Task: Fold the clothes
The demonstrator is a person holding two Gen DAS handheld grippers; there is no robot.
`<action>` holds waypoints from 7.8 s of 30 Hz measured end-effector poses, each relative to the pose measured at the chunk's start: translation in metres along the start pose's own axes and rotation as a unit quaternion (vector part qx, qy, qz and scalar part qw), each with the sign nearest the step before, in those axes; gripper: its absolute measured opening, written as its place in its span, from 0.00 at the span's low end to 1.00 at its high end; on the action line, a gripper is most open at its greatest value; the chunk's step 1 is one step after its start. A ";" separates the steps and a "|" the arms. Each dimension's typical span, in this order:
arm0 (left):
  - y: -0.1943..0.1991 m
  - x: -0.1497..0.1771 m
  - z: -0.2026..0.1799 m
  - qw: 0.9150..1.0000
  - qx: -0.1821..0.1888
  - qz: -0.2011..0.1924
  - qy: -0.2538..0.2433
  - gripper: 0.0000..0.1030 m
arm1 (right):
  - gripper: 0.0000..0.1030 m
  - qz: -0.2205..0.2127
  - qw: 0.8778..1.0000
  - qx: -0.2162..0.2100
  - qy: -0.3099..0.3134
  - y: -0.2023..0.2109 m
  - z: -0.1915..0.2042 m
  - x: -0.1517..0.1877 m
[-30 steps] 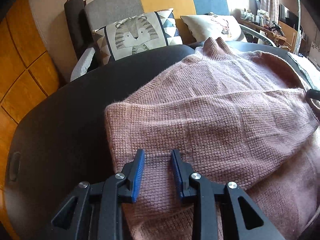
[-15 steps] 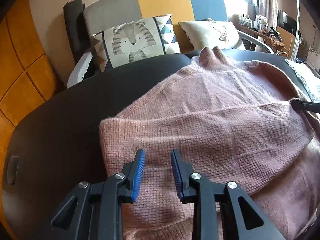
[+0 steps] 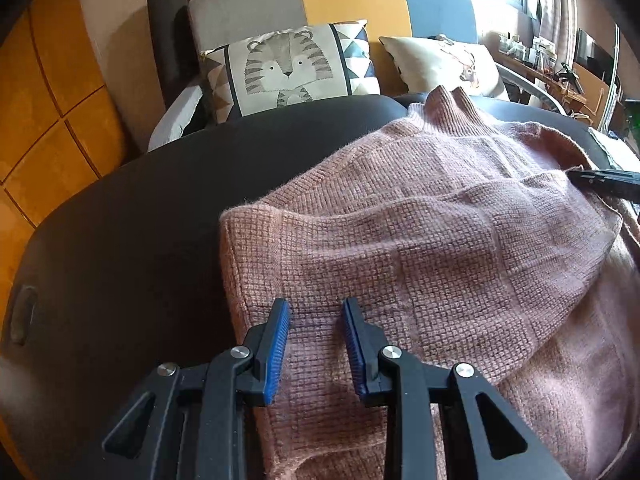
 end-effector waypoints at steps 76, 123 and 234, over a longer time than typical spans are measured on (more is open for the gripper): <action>0.159 0.018 -0.253 0.923 0.360 -0.078 -0.108 0.27 | 0.11 -0.068 0.939 -0.222 -0.256 0.229 -0.038 0.089; 0.190 -0.002 -0.109 0.959 0.257 -0.121 -0.001 0.07 | 0.54 -0.041 0.992 -0.069 -0.102 0.192 -0.012 0.101; 0.058 0.056 -0.052 0.970 0.225 0.053 0.082 0.66 | 0.60 -0.038 0.995 -0.094 0.007 0.117 0.048 0.060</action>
Point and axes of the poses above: each gripper's, at about its wrist camera, not at the fingertips, and y roughly against the way its jaws point, z to its left, x to its underside, the point moved 5 cm from there along -y, roughly the way its jaws point, and after that the axes turned 7 degrees about x, right-handed, at the moved point
